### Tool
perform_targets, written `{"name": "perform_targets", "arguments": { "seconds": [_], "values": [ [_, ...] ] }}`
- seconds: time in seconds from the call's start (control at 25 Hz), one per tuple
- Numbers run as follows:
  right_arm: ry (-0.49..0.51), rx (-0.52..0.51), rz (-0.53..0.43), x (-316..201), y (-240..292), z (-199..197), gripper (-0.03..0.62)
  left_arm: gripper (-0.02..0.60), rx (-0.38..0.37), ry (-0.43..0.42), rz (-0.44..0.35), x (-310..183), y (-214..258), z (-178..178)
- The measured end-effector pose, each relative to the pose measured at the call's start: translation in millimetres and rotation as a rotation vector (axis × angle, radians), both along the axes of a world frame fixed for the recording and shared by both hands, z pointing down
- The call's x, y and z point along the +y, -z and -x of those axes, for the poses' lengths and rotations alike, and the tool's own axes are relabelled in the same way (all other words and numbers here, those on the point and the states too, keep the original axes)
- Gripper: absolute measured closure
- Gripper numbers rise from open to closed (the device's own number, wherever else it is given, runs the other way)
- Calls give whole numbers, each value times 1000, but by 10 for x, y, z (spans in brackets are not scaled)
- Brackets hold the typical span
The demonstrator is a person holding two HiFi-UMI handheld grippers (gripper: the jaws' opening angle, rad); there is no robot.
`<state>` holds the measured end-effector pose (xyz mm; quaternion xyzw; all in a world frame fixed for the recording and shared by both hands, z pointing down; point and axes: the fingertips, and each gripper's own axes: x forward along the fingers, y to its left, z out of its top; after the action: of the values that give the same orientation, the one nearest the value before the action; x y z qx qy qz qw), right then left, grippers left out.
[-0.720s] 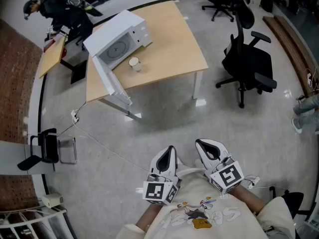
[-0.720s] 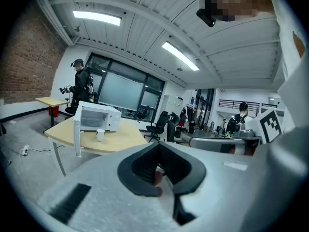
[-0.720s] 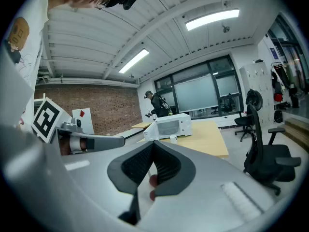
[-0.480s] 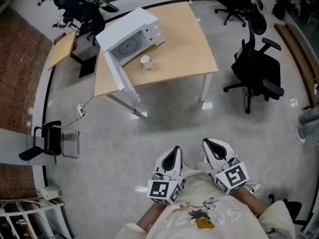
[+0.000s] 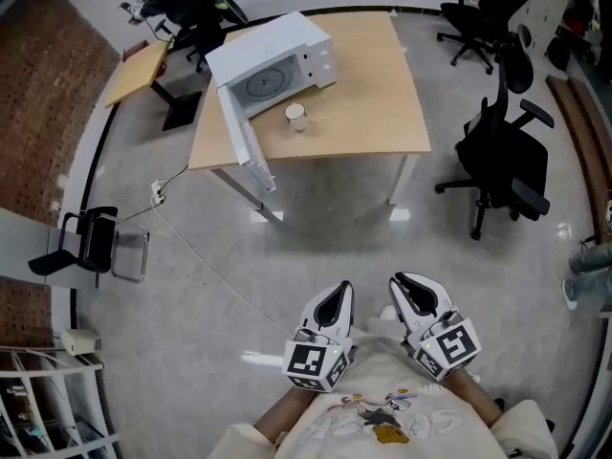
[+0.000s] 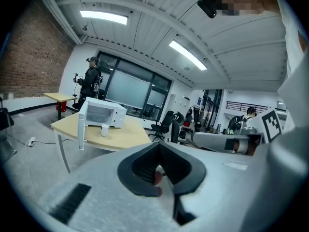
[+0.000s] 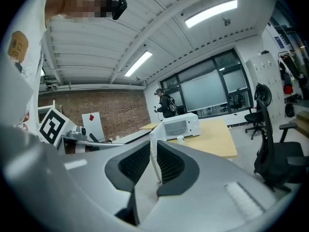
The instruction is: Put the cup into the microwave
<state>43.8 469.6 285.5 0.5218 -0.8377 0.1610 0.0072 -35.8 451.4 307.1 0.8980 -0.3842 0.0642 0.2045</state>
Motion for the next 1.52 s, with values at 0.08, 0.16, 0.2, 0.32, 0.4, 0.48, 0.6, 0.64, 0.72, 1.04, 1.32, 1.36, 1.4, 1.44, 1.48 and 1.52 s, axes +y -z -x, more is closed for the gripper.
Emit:
{"name": "perform_targets", "arguments": {
  "seconds": [0.08, 0.16, 0.2, 0.32, 0.4, 0.48, 0.6, 0.64, 0.72, 1.04, 1.32, 1.36, 1.4, 1.44, 1.48, 1.52],
  "values": [
    [4, 0, 1, -23, -8, -126, 540, 580, -5, 15, -1, -14, -4, -67],
    [12, -7, 2, -73, -4, -248, 540, 580, -15, 41, -2, -35, -6, -117],
    [19, -8, 1, -97, -9, -304, 540, 580, -20, 57, -4, -43, -7, -136],
    [53, 2, 9, -179, -92, -419, 539, 580, -20, 122, 1, -84, -32, -156],
    [77, 0, 27, -273, -182, -432, 540, 580, -12, 167, 11, -163, -58, -139],
    [93, -9, 36, -405, -231, -415, 539, 580, -9, 191, 17, -289, -85, -137],
    [115, -16, 41, -674, -273, -369, 537, 580, -1, 195, 25, -576, -158, -166],
    [125, -28, 53, -798, -293, -334, 537, 580, 0, 192, 29, -714, -189, -168],
    [151, -67, 78, -1095, -324, -233, 537, 579, -8, 189, 25, -1046, -245, -145],
    [155, 13, 70, -2859, -363, 98, 537, 579, -15, 147, 8, -2837, -226, 118],
    [95, 43, 71, -4049, -373, 337, 536, 579, -37, 108, -1, -3936, -251, 308],
    [89, 45, 69, -4158, -387, 341, 546, 579, -41, 113, 1, -4051, -280, 295],
    [88, 43, 69, -4257, -404, 345, 548, 579, -45, 120, 1, -4158, -307, 281],
    [89, 39, 68, -4354, -423, 351, 548, 578, -51, 126, 0, -4261, -335, 267],
    [93, 40, 64, -4453, -444, 354, 548, 578, -58, 134, -2, -4361, -367, 252],
    [101, 51, 56, -4549, -473, 352, 548, 575, -65, 146, 0, -4452, -407, 232]
  ]
}}
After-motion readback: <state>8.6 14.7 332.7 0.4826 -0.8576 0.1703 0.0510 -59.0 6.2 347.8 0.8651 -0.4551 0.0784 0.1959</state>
